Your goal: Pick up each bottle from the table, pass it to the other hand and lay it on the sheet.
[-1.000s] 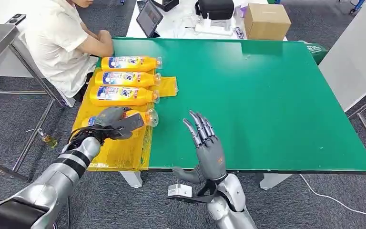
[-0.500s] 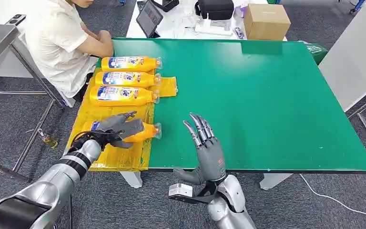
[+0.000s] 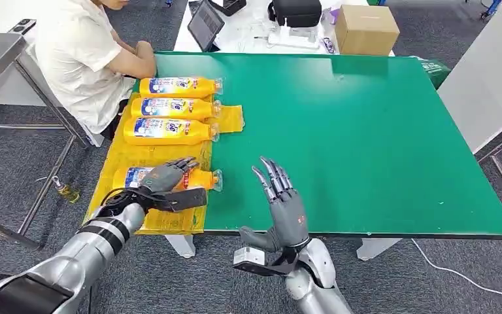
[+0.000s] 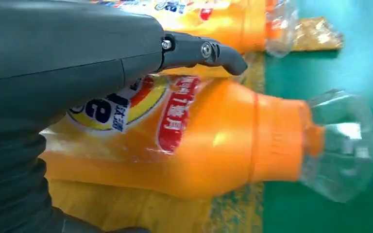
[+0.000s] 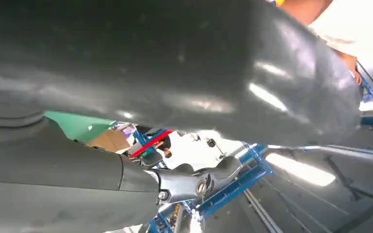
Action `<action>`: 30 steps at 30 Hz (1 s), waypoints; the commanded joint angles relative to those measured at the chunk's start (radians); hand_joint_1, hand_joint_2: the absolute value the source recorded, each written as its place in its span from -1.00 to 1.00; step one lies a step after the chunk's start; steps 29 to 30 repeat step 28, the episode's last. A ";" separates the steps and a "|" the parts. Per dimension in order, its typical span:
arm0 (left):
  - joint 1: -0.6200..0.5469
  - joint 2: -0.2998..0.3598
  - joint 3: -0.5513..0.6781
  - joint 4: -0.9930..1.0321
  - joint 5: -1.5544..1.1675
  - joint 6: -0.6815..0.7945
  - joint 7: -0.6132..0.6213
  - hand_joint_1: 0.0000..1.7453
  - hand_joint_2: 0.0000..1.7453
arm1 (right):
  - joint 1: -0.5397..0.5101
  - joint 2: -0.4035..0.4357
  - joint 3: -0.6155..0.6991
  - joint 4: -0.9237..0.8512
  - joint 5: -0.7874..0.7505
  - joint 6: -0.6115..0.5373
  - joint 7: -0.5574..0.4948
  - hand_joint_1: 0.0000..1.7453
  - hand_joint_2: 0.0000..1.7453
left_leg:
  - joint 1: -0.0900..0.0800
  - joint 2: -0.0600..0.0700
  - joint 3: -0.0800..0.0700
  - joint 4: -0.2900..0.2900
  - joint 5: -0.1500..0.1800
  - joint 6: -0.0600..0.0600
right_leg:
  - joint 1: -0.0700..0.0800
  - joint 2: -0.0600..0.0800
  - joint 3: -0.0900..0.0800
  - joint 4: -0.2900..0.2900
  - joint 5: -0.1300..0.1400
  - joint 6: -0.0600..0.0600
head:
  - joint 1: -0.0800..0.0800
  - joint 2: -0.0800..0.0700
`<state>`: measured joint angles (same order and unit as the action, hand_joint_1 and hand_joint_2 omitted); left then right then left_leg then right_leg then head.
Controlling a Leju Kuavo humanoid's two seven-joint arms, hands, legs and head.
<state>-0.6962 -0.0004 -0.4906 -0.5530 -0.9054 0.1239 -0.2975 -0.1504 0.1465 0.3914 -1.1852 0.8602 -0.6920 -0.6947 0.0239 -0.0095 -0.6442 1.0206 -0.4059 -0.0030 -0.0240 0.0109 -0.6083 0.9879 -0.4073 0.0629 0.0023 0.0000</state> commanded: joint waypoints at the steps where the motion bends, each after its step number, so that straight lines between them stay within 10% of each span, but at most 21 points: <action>1: 0.216 0.071 0.046 -0.518 0.247 -0.036 -0.084 -1.00 1.00 | 0.008 -0.019 -0.026 0.050 0.010 -0.006 -0.003 -1.00 1.00 | 0.000 0.002 0.003 -0.001 -0.001 0.001 | 0.000 0.001 0.003 -0.001 -0.001 -0.002 | 0.000 0.000; 18: 0.410 0.060 0.067 -0.831 0.438 -0.056 -0.117 -1.00 1.00 | 0.021 -0.036 -0.011 0.054 -0.053 -0.006 -0.003 -1.00 1.00 | 0.000 0.002 0.004 -0.001 -0.003 0.001 | 0.001 0.000 0.003 -0.001 -0.002 -0.003 | 0.000 0.000; 23: 0.605 -0.102 0.177 -0.962 0.647 0.116 -0.201 -1.00 1.00 | 0.121 -0.147 0.129 -0.324 -0.605 0.076 -0.003 -1.00 1.00 | -0.001 0.003 0.005 0.000 -0.005 0.002 | 0.000 0.001 0.004 -0.001 -0.004 -0.003 | 0.000 0.000; 24: 0.632 -0.115 0.163 -0.984 0.666 0.129 -0.213 -1.00 1.00 | 0.145 -0.159 0.131 -0.373 -0.615 0.065 -0.003 -1.00 -1.00 | -0.001 0.002 0.003 0.000 -0.004 0.002 | 0.000 0.000 0.003 -0.001 -0.003 -0.003 | 0.000 0.000; 30: 0.764 -0.167 0.102 -1.108 0.817 0.187 -0.280 -1.00 1.00 | 0.279 -0.211 0.109 -0.586 -0.630 0.043 -0.003 -1.00 -1.00 | -0.002 -0.002 0.003 0.000 -0.006 0.002 | -0.001 -0.004 0.004 -0.001 -0.006 -0.002 | 0.000 0.000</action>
